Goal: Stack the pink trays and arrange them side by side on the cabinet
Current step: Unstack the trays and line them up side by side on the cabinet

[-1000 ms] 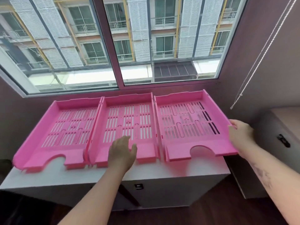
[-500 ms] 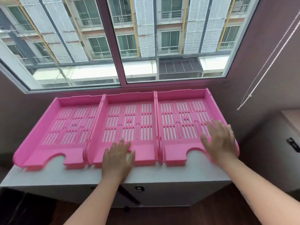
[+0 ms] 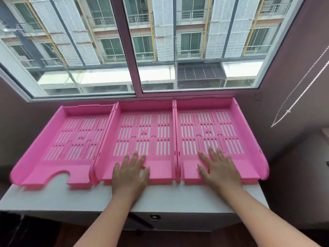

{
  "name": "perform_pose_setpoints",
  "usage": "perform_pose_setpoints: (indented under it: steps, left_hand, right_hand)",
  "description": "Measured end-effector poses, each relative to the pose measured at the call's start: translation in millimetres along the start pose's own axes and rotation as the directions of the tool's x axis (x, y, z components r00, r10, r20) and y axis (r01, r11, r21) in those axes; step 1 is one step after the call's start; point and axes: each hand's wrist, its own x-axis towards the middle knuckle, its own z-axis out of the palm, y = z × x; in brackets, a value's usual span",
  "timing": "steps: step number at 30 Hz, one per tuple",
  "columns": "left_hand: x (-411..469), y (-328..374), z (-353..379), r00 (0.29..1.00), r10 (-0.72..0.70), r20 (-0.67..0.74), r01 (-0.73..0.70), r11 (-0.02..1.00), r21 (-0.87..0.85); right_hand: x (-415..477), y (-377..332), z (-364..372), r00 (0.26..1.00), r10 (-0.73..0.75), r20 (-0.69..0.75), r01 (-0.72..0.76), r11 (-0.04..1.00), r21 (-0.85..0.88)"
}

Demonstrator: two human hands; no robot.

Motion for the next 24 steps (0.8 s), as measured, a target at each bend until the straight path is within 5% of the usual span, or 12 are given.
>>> perform_pose_setpoints:
  steps: [9, 14, 18, 24]
  left_hand:
    - [9.7, -3.4, -14.5, 0.994, 0.062, 0.091, -0.057, 0.997, -0.057]
    - [1.1, -35.7, -55.6, 0.962, 0.134, -0.239, -0.163, 0.981, -0.108]
    - [-0.6, -94.7, -67.8, 0.92, 0.02, -0.392, -0.099, 0.978, -0.183]
    - [-2.0, -170.4, -45.5, 0.991, -0.094, -0.09, 0.075, 0.977, -0.199]
  right_hand:
    - [2.1, -6.0, -13.7, 0.997, 0.048, 0.057, -0.052, 0.996, 0.076]
    - [2.9, -58.0, -51.2, 0.961, -0.018, -0.275, 0.063, 0.986, 0.152]
    - [4.2, -129.4, -54.7, 0.93, -0.197, -0.312, 0.231, 0.97, 0.076]
    - [15.8, -193.6, -8.6, 0.992, -0.124, -0.002, 0.123, 0.985, 0.122]
